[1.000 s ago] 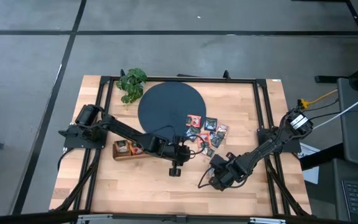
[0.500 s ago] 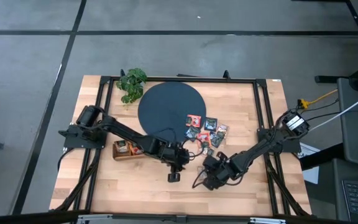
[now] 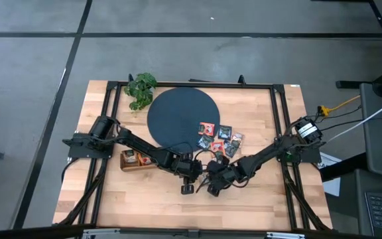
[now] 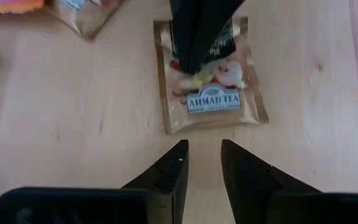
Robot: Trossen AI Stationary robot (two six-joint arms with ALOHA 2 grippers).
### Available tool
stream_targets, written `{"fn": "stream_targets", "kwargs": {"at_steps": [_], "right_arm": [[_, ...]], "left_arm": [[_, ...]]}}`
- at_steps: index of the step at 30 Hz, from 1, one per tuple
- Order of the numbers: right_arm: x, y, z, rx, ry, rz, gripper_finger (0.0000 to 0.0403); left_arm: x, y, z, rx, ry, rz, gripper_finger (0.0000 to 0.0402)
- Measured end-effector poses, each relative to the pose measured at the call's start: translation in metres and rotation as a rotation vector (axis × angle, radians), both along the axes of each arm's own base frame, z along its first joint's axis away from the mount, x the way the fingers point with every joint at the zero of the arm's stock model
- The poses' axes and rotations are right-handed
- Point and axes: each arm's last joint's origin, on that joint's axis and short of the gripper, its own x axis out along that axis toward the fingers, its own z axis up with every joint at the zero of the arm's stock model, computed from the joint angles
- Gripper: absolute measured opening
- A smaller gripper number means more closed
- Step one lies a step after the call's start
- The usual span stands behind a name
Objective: Pick & Place Tea
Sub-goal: Put the brown tea bag into the left section of the wooden organizer
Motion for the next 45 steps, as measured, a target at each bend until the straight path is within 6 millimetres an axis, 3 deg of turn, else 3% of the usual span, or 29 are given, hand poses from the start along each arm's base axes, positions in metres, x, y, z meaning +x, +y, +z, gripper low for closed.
{"fn": "stream_targets", "kwargs": {"at_steps": [9,16,21,27,35,45], "right_arm": [[0.004,0.001,0.003,0.016,-0.036,0.001,0.0022],[0.004,0.002,0.005,0.027,-0.042,0.005,0.0008],[0.001,0.004,0.018,0.054,-0.057,0.014,0.0008],[-0.014,0.009,0.037,0.074,-0.036,0.004,0.0016],[-0.045,0.026,0.043,0.012,0.047,-0.024,0.0007],[-0.055,0.030,0.035,0.036,-0.018,-0.151,0.0081]], "left_arm": [[0.004,-0.003,0.003,0.022,-0.064,-0.048,0.0090],[0.005,-0.004,0.004,0.026,-0.079,-0.057,0.0090],[0.005,-0.004,0.004,0.027,-0.076,-0.058,0.0080],[0.005,-0.002,0.004,0.070,-0.085,-0.025,0.0050],[0.004,-0.001,0.003,0.082,-0.080,-0.018,0.0006],[0.009,-0.003,-0.021,0.062,-0.043,-0.021,0.0003]]}}
